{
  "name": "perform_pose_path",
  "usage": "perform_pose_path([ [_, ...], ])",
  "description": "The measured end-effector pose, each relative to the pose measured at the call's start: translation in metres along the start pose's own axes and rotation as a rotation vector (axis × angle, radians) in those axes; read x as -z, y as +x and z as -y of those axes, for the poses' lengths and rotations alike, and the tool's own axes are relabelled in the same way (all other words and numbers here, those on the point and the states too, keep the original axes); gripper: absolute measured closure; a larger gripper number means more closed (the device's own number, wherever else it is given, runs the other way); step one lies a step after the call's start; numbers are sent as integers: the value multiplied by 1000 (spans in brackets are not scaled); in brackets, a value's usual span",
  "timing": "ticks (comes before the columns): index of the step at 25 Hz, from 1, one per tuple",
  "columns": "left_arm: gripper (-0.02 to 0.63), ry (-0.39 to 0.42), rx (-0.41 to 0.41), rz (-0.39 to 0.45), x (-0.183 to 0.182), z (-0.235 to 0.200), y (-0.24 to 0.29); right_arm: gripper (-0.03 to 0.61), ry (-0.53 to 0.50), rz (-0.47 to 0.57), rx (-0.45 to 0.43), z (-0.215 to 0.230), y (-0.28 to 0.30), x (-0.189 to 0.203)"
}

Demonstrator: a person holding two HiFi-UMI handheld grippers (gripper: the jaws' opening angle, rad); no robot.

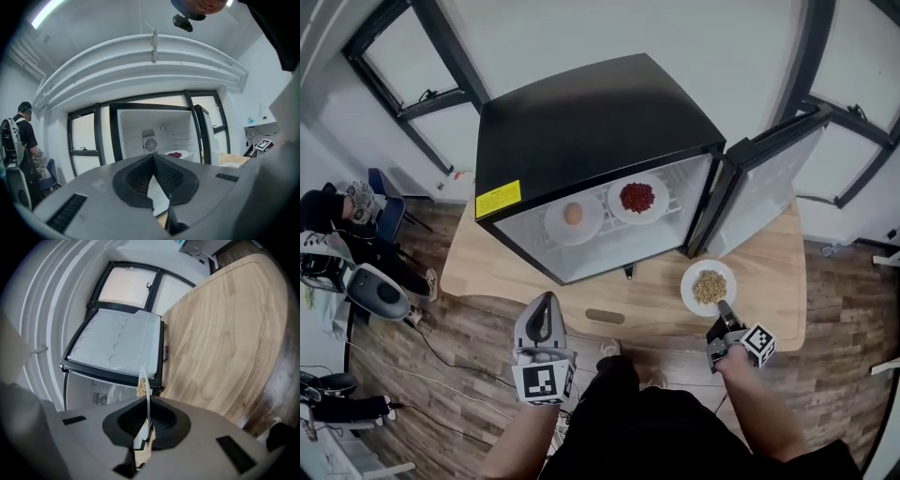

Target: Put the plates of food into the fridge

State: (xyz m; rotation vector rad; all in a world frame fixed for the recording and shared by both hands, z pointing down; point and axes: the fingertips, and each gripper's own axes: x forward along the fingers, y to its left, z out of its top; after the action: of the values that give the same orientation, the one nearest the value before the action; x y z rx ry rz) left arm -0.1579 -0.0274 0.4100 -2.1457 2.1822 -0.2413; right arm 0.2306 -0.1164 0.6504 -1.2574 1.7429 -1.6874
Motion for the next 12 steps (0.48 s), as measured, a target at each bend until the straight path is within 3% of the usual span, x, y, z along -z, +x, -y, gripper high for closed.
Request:
perform_pose_path([
  [12,609,-33,-97,-29,21,-66,8,548,-55,-128,-38,-48,86,45],
])
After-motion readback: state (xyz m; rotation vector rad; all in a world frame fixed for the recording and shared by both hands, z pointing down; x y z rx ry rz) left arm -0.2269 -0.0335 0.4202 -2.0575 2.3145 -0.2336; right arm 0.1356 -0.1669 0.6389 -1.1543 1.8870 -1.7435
